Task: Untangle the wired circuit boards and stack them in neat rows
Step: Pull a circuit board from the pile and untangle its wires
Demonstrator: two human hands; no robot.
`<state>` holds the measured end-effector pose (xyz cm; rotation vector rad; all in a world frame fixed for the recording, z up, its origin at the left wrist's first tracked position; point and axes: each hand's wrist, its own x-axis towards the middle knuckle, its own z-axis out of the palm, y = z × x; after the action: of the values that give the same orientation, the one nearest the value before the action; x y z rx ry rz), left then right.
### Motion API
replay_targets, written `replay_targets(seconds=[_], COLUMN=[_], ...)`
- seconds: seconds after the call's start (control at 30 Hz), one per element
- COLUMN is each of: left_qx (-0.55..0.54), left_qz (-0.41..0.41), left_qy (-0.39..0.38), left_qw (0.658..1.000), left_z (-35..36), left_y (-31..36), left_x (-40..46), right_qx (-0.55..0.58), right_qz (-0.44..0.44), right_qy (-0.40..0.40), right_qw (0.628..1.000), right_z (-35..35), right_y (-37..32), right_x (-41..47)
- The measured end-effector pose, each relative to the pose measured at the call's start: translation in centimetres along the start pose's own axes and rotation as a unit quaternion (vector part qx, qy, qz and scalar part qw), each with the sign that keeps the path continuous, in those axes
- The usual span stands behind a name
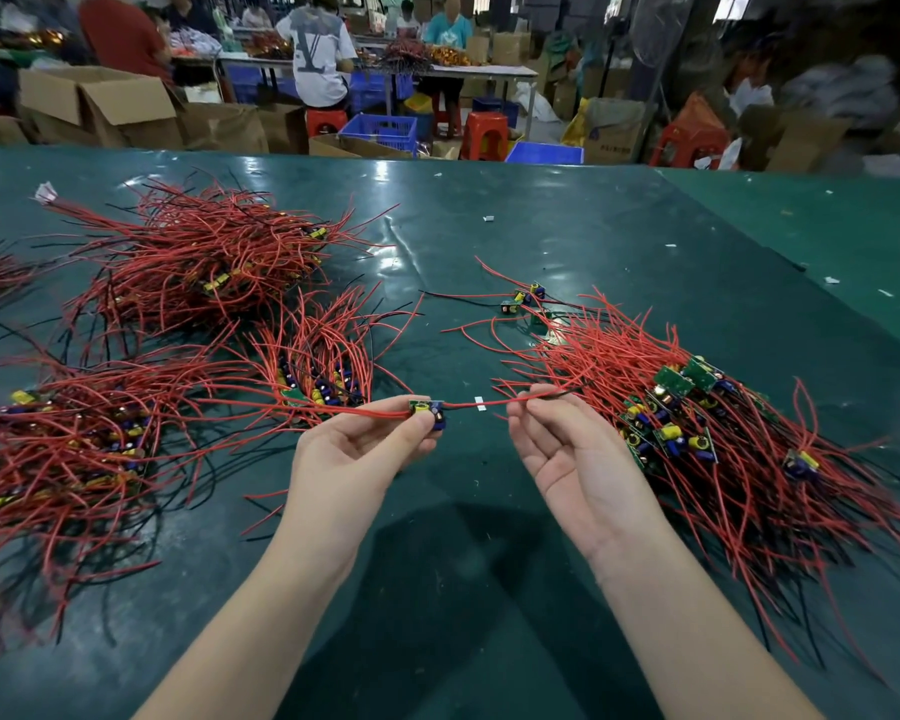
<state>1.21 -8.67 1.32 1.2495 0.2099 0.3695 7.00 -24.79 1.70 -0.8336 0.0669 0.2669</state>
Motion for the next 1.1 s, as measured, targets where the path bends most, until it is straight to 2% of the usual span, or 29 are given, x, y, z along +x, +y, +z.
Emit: replay_targets(seconds=[0.17, 0.47, 0.53, 0.6, 0.67, 0.73, 0.8, 0.93, 1.1], left_qx=[0.063, 0.087, 0.054, -0.028, -0.106, -0.139, -0.151, -0.15, -0.16], left_qz=[0.019, 0.035, 0.014, -0.04, -0.106, -0.144, -0.155, -0.147, -0.129], left_qy=[0.001, 0.006, 0.009, 0.0, -0.017, -0.029, -0.033, -0.019, -0.016], left_qw=[0.998, 0.996, 0.998, 0.999, 0.989, 0.979, 0.976, 0.978, 0.978], left_z=[-0.1, -0.5, -0.5, -0.5, -0.4, -0.3, -0.3, -0.5, -0.4], left_y=[0.0, 0.4, 0.4, 0.5, 0.6, 0.7, 0.8, 1.1, 1.1], left_x=[0.0, 0.0, 0.0, 0.1, 0.3, 0.4, 0.4, 0.5, 0.5], right_qx=[-0.009, -0.056, -0.052, -0.022, 0.03, 0.074, 0.085, 0.012, -0.015], right_qz=[-0.011, -0.018, -0.016, -0.006, 0.014, 0.026, 0.023, -0.01, -0.036], right_qy=[-0.012, 0.026, 0.035, 0.047, 0.057, 0.061, 0.054, 0.036, 0.054], right_qw=[1.0, 0.998, 0.998, 0.999, 0.998, 0.995, 0.995, 0.999, 0.998], right_z=[0.0, -0.6, -0.6, -0.4, -0.1, 0.2, 0.2, -0.2, -0.6], right_y=[-0.3, -0.9, -0.9, -0.9, -1.0, -1.1, -1.2, -1.3, -1.2], right_x=[0.2, 0.3, 0.2, 0.3, 0.3, 0.2, 0.2, 0.1, 0.2])
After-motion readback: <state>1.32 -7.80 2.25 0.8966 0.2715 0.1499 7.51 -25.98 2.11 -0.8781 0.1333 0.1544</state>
